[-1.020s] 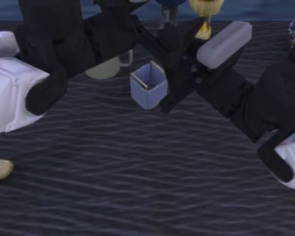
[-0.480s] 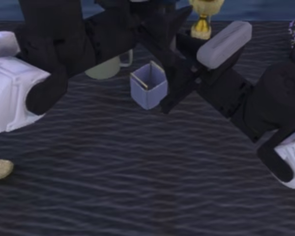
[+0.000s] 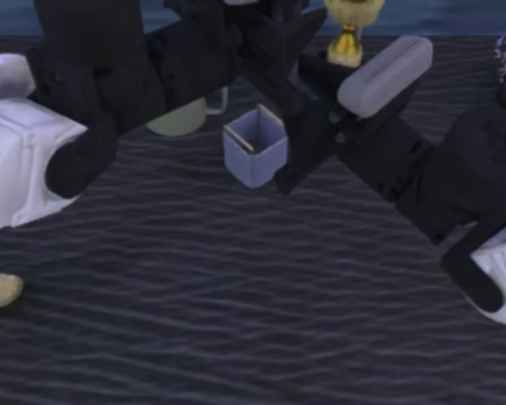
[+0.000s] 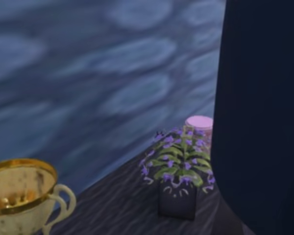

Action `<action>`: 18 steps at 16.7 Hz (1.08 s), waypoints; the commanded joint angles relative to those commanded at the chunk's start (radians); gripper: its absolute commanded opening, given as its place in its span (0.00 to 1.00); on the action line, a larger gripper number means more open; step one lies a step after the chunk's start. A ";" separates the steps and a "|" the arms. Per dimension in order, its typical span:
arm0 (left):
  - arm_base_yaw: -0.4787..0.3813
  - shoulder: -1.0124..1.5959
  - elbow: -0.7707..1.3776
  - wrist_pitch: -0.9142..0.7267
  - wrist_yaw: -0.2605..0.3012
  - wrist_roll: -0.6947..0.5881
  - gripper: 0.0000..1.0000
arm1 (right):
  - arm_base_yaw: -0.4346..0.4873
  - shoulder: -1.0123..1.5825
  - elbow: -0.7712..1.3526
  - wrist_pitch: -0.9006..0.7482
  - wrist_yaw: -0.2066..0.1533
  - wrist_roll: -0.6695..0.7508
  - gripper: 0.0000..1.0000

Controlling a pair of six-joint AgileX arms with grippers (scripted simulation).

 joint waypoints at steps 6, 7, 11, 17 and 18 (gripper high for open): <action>0.000 0.000 0.000 0.000 0.000 0.000 0.00 | 0.000 0.000 0.000 0.000 0.000 0.000 0.15; 0.000 0.000 0.000 0.000 0.000 0.000 0.00 | 0.000 0.000 0.000 0.000 0.000 0.000 0.23; 0.000 0.000 0.000 0.000 0.000 0.000 0.00 | 0.000 0.000 0.000 0.000 0.000 0.000 0.53; 0.000 0.000 0.000 0.000 0.000 0.000 0.00 | 0.000 0.000 0.000 0.000 0.000 0.000 0.98; 0.000 0.000 0.000 0.000 0.000 0.000 0.00 | 0.000 0.000 0.000 0.000 0.000 0.000 1.00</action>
